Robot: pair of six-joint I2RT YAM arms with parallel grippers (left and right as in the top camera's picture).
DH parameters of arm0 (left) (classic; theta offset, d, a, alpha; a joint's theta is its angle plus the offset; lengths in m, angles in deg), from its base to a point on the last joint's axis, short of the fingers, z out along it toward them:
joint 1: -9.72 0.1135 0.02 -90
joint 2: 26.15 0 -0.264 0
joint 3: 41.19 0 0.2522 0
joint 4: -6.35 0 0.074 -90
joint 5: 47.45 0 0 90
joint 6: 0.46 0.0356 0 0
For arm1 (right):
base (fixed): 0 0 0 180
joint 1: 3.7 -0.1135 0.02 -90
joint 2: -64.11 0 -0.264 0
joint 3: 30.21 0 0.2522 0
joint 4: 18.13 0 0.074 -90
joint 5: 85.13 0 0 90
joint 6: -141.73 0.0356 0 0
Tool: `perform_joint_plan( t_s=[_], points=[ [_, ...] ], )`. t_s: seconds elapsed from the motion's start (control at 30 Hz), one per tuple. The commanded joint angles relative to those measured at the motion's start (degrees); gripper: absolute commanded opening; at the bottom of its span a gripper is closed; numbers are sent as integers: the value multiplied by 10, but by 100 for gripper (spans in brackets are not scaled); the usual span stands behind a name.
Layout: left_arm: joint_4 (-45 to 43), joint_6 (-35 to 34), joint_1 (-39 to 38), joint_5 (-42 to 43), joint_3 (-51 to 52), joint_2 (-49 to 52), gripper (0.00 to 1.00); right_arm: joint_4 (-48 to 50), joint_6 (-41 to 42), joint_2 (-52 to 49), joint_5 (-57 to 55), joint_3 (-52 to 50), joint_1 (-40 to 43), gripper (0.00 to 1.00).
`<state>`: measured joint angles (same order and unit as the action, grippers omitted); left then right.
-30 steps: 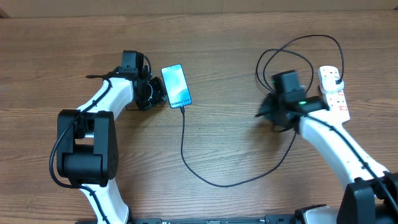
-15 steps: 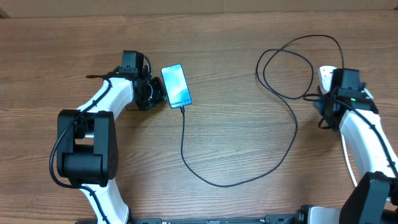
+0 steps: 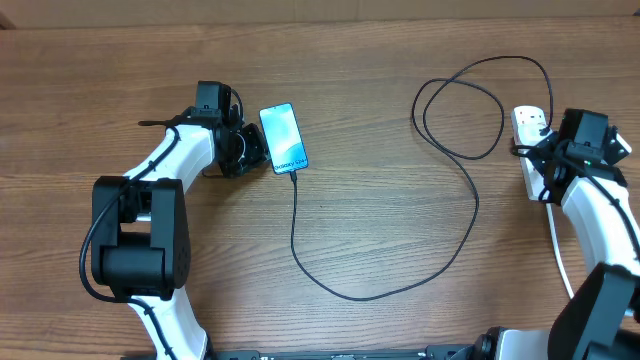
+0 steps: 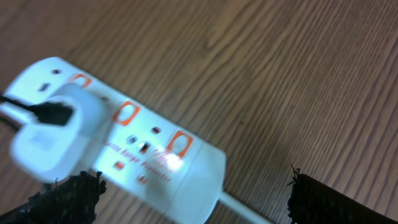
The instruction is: Plug charger to phone and switch on socket
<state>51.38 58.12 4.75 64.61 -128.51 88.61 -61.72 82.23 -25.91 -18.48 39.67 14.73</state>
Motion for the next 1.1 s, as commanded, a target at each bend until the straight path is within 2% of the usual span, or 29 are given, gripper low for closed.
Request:
perform_joint_plan(
  t_s=[0.0,0.17,0.3,0.6,0.87,1.07],
  points=[
    [-3,1,2,5,-2,-8,20,5,-50,-16,9,0,17,100],
    [-3,1,2,5,-2,-8,20,-42,-134,-6,-2,21,17,100],
    [-2,1,2,5,-2,-8,20,-46,-143,-2,-2,56,17,100],
    [-3,1,2,5,-2,-8,21,-144,-144,-27,10,197,33,100],
    [-2,1,2,5,-2,-8,21,-147,-125,-105,78,199,53,100],
    [-3,1,2,5,-2,-8,21,-147,-123,-137,84,199,64,100]
  ],
)
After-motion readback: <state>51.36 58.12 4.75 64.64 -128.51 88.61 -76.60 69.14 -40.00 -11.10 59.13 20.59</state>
